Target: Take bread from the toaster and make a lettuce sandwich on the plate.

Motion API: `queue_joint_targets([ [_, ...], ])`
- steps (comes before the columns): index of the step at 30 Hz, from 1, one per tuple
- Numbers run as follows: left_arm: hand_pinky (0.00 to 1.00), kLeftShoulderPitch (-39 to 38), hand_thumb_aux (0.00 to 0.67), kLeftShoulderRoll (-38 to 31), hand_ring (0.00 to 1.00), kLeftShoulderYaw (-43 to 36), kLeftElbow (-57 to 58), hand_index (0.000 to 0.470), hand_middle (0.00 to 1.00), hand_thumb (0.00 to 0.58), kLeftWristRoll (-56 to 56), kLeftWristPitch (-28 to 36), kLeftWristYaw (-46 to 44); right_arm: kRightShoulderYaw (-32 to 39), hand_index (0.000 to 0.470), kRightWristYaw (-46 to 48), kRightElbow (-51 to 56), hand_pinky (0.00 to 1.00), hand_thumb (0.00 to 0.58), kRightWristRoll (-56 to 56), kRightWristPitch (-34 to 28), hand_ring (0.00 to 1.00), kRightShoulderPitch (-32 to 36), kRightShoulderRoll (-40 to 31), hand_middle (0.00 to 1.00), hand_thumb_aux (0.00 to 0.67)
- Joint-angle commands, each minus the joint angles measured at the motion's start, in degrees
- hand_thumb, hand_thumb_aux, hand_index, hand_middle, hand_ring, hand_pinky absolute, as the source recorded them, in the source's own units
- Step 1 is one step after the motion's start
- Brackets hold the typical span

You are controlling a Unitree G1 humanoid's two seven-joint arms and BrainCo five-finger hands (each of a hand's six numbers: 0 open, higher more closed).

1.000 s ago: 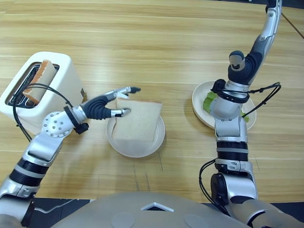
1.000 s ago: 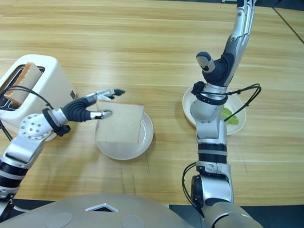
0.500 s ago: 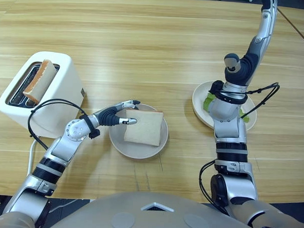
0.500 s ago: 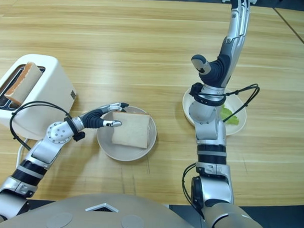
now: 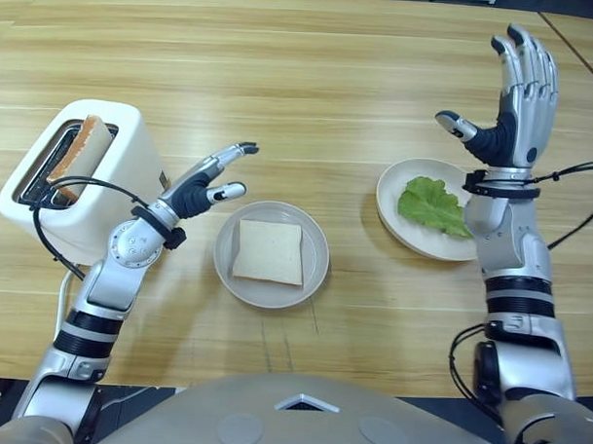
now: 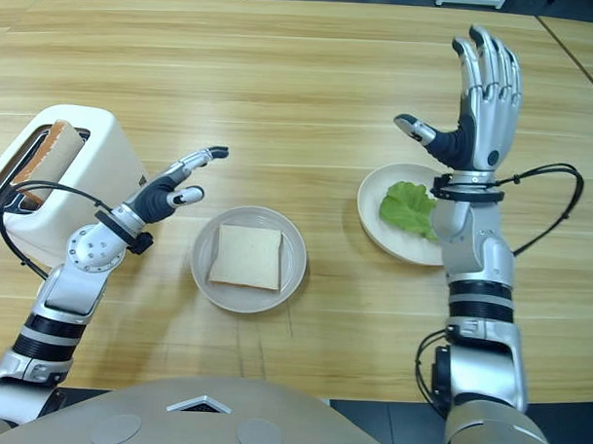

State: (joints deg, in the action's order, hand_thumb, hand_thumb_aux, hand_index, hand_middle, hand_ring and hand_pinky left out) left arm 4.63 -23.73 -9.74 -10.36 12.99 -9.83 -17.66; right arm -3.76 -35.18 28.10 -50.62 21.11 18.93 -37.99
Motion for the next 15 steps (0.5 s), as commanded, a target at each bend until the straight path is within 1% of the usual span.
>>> queue_joint_targets([
  [1, 0.0, -2.32, 0.0, 0.29, 0.0, 2.05, -1.77, 0.0, 0.0, 0.0, -1.13, 1.16, 0.33, 10.86, 0.0, 4.74, 15.24, 0.0, 0.0, -7.68, -2.95, 0.0, 0.32, -5.15, 0.0, 0.0],
  [3, 0.0, -2.79, 0.0, 0.34, 0.0, 2.53, -1.35, 0.0, 0.0, 0.0, -1.27, 1.07, 0.34, 14.16, 0.0, 7.36, 22.16, 0.0, 0.0, -7.77, -2.59, 0.0, 1.38, -6.09, 0.0, 0.0],
  [4, 0.0, -2.83, 0.0, 0.38, 0.0, 2.62, -1.09, 0.0, 0.0, 0.0, -1.21, 0.98, 0.31, 15.57, 0.006, 8.19, 24.95, 0.0, 0.014, -7.61, -2.3, 0.0, 1.93, -6.46, 0.0, 0.008],
  [5, 0.0, -2.89, 0.0, 0.41, 0.0, 2.61, -1.01, 0.0, 0.0, 0.0, -1.06, 0.94, 0.26, 16.74, 0.026, 8.5, 27.21, 0.0, 0.062, -7.35, -1.95, 0.0, 2.63, -6.63, 0.0, 0.037],
  [6, 0.0, -2.95, 0.0, 0.47, 0.0, 2.58, -1.0, 0.0, 0.0, 0.0, -0.95, 0.92, 0.23, 17.8, 0.028, 8.33, 29.17, 0.0, 0.066, -7.07, -1.71, 0.0, 3.47, -6.62, 0.0, 0.039],
  [8, 0.0, -2.93, 0.0, 0.64, 0.0, 2.45, -0.87, 0.0, 0.0, 0.0, -0.73, 0.83, 0.26, 19.68, 0.004, 7.72, 31.74, 0.0, 0.009, -6.57, -1.52, 0.0, 5.2, -6.08, 0.0, 0.005],
  [9, 0.0, -2.82, 0.0, 0.73, 0.0, 2.37, -0.66, 0.0, 0.0, 0.0, -0.6, 0.7, 0.33, 20.46, 0.0, 7.5, 32.46, 0.0, 0.0, -6.31, -1.45, 0.0, 5.94, -5.75, 0.0, 0.0],
  [11, 0.0, -2.72, 0.0, 0.88, 0.0, 2.31, -0.4, 0.0, 0.0, 0.0, -0.38, 0.49, 0.43, 21.84, 0.002, 6.84, 33.72, 0.0, 0.005, -5.67, -1.27, 0.0, 7.32, -5.29, 0.0, 0.003],
  [12, 0.0, -2.74, 0.0, 0.93, 0.0, 2.32, -0.36, 0.0, 0.0, 0.0, -0.31, 0.44, 0.45, 22.41, 0.007, 6.25, 34.33, 0.0, 0.018, -5.39, -1.25, 0.0, 7.98, -5.15, 0.0, 0.011],
  [13, 0.0, -2.77, 0.0, 0.95, 0.0, 2.34, -0.31, 0.0, 0.0, 0.0, -0.25, 0.37, 0.47, 22.94, 0.02, 5.88, 34.54, 0.0, 0.049, -5.07, -1.28, 0.0, 8.51, -5.08, 0.0, 0.029],
  [15, 0.0, -2.77, 0.0, 0.99, 0.0, 2.33, -0.19, 0.0, 0.0, 0.0, -0.2, 0.29, 0.5, 23.84, 0.028, 5.08, 35.26, 0.0, 0.066, -4.32, -1.15, 0.0, 9.28, -4.83, 0.0, 0.039],
])
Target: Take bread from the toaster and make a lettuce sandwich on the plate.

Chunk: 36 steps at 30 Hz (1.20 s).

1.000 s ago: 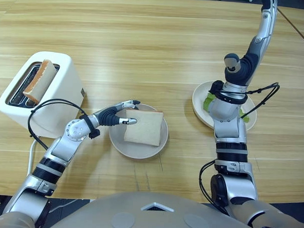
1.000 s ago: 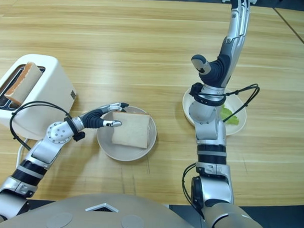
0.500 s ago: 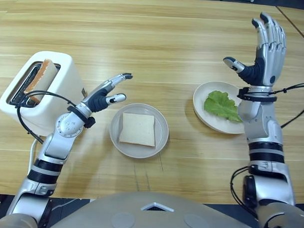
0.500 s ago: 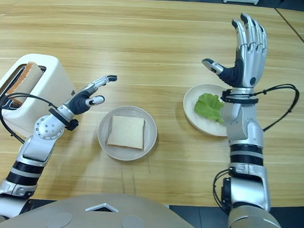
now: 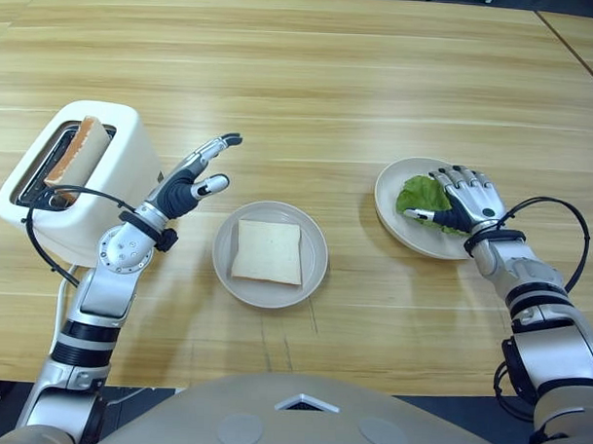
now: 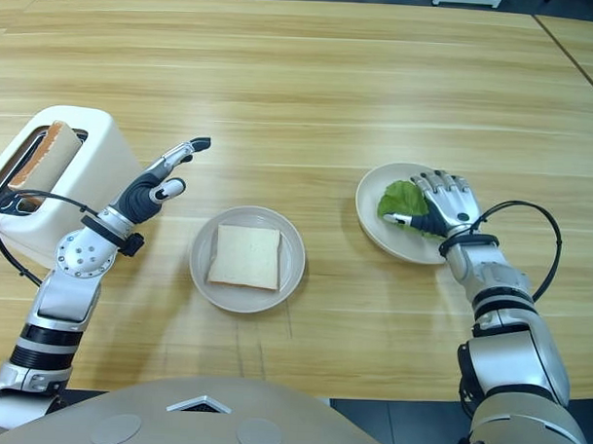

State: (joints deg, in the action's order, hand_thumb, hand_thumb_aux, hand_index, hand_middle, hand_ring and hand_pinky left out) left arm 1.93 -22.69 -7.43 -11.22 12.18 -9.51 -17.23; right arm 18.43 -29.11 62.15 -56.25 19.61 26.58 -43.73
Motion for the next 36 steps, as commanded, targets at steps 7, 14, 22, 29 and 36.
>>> queue_joint_targets([
  [7, 0.0, -0.27, 0.0, -0.32, 0.0, -0.27, 1.11, 0.0, 0.0, 0.0, 1.1, -0.33, 0.06, 4.99, 0.112, -1.62, 3.14, 0.0, 0.244, 2.78, 0.04, 0.0, 3.42, 2.67, 0.0, 0.16],
  [14, 0.0, -0.41, 0.0, -0.15, 0.0, -0.68, 2.18, 0.0, 0.0, 0.0, 1.21, -1.2, 0.17, 7.73, 0.47, -3.22, 4.58, 0.0, 0.58, 3.69, 0.17, 0.0, 4.37, 3.47, 0.0, 0.67],
  [22, 0.0, -0.54, 0.0, 0.08, 0.0, -0.58, 2.9, 0.0, 0.0, 0.0, 1.0, -1.76, 0.34, 8.06, 0.47, -9.99, 2.26, 0.0, 0.58, 4.72, 2.35, 0.0, 4.71, 2.07, 0.0, 0.67],
  [29, 0.0, -0.16, 0.0, 0.22, 0.0, -0.64, 3.92, 0.0, 0.0, 0.0, 0.95, -2.59, 0.4, 7.63, 0.47, -14.73, -3.82, 0.0, 0.58, 4.98, 4.68, 0.0, 3.87, 0.14, 0.0, 0.67],
  [36, 0.0, 0.18, 0.0, 0.36, 0.0, -0.23, 4.45, 0.0, 0.0, 0.0, 0.86, -3.13, 0.83, 8.4, 0.47, -12.08, -22.51, 0.0, 0.58, 5.72, 14.87, 0.0, -0.86, -1.9, 0.0, 0.67],
])
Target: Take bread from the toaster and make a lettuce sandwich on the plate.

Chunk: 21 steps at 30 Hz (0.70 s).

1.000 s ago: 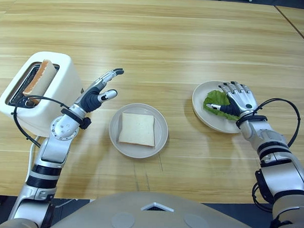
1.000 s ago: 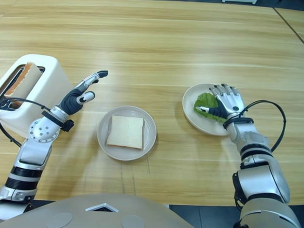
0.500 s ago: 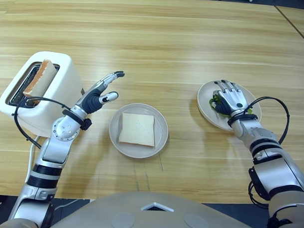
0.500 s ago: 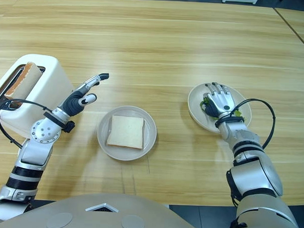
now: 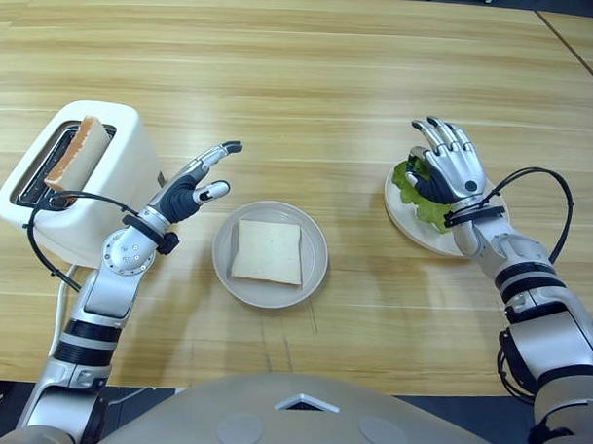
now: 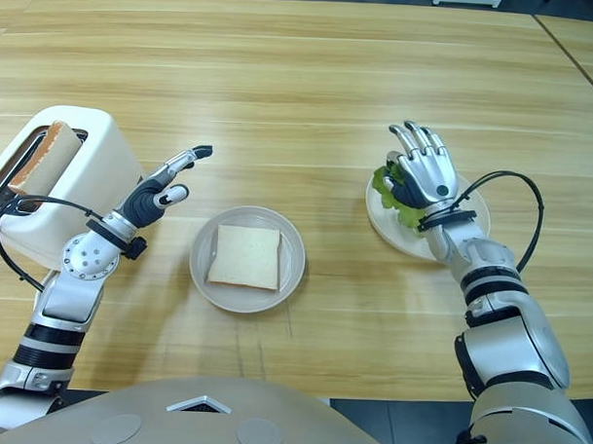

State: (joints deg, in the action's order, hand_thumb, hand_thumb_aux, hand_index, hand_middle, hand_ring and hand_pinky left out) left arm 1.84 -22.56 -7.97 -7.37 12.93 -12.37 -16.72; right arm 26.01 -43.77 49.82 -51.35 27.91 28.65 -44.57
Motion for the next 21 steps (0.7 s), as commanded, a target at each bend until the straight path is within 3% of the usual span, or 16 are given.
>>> queue_joint_targets([
  [1, 0.0, 0.47, 0.0, 0.29, 0.0, 0.4, 0.67, 0.0, 0.0, 0.0, 0.07, -0.32, 0.41, 1.22, 0.47, 4.26, -13.69, 0.0, 0.58, 1.0, 8.12, 0.0, -3.79, -0.75, 0.0, 0.67],
  [9, 0.0, 1.49, 0.0, 0.83, 0.0, 2.08, -0.57, 0.0, 0.0, 0.0, -0.73, -0.59, 1.79, 3.59, 0.47, 19.1, -29.96, 0.0, 0.58, 5.23, 15.59, 0.0, -6.42, 6.71, 0.0, 0.67],
  [15, 0.0, 3.08, 0.0, 2.13, 0.0, 6.99, -2.62, 0.0, 0.0, 0.0, -3.3, 0.16, 5.18, 6.25, 0.47, 31.24, -31.67, 0.0, 0.58, 11.09, 21.19, 0.0, -6.96, 11.03, 0.0, 0.67],
  [21, 0.0, 3.67, 0.0, 2.42, 0.0, 9.54, -4.08, 0.0, 0.0, 0.0, -4.3, 1.08, 6.22, 6.52, 0.47, 37.14, -32.78, 0.0, 0.58, 13.09, 23.72, 0.0, -7.14, 14.65, 0.0, 0.67],
])
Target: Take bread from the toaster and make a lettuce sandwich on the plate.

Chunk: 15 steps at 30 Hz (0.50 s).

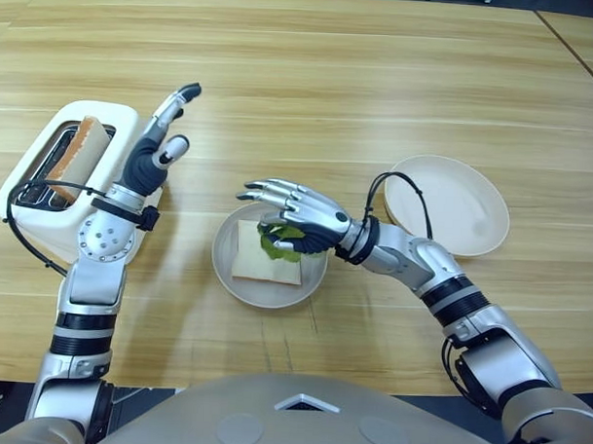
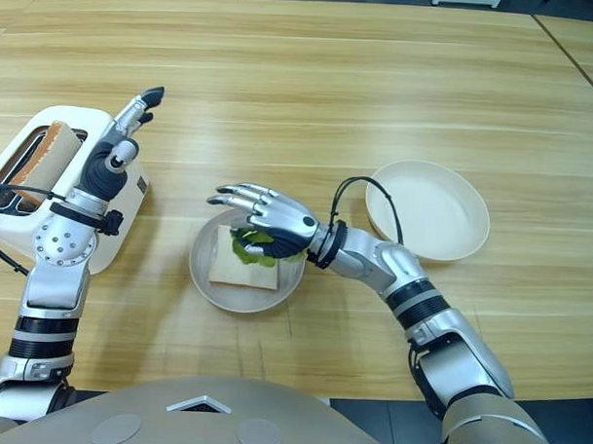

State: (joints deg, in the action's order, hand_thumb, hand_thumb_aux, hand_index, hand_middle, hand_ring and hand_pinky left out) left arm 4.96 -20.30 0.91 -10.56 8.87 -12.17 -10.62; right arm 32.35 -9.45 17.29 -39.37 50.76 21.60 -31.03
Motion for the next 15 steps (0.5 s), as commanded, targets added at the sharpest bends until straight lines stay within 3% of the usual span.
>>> queue_joint_targets([
  [1, 0.0, 0.59, 0.0, 0.08, 0.0, 0.82, -0.96, 0.0, 0.0, 0.0, -0.34, 0.94, 0.13, 0.17, 0.47, 3.79, -0.16, 0.0, 0.58, 1.54, 1.23, 0.0, -0.19, 1.56, 0.0, 0.67],
  [9, 0.0, 0.5, 0.0, 0.12, 0.0, 1.3, -1.0, 0.0, 0.0, 0.0, -0.38, 1.11, 0.34, -1.21, 0.47, 5.91, 0.75, 0.0, 0.58, 0.0, 1.34, 0.0, -0.87, 4.33, 0.0, 0.67],
  [10, 0.0, 0.48, 0.0, 0.06, 0.0, 1.45, -1.15, 0.0, 0.0, 0.0, -0.27, 1.1, 0.46, -1.93, 0.249, 4.76, 0.95, 0.0, 0.452, -1.08, 0.45, 0.0, -0.76, 4.92, 0.0, 0.355],
  [11, 0.0, 0.49, 0.0, -0.02, 0.0, 1.72, -1.39, 0.0, 0.0, 0.0, -0.11, 1.09, 0.69, -2.56, 0.004, 3.72, 0.98, 0.0, 0.009, -2.29, -0.41, 0.0, -0.62, 5.38, 0.0, 0.005],
  [15, 0.0, 0.33, 0.0, -1.26, 0.0, 3.41, -3.39, 0.0, 0.0, 0.0, 2.7, 0.94, 2.29, -3.99, 0.0, 0.49, 0.57, 0.0, 0.0, -5.81, -2.45, 0.0, -0.37, 6.47, 0.0, 0.0],
])
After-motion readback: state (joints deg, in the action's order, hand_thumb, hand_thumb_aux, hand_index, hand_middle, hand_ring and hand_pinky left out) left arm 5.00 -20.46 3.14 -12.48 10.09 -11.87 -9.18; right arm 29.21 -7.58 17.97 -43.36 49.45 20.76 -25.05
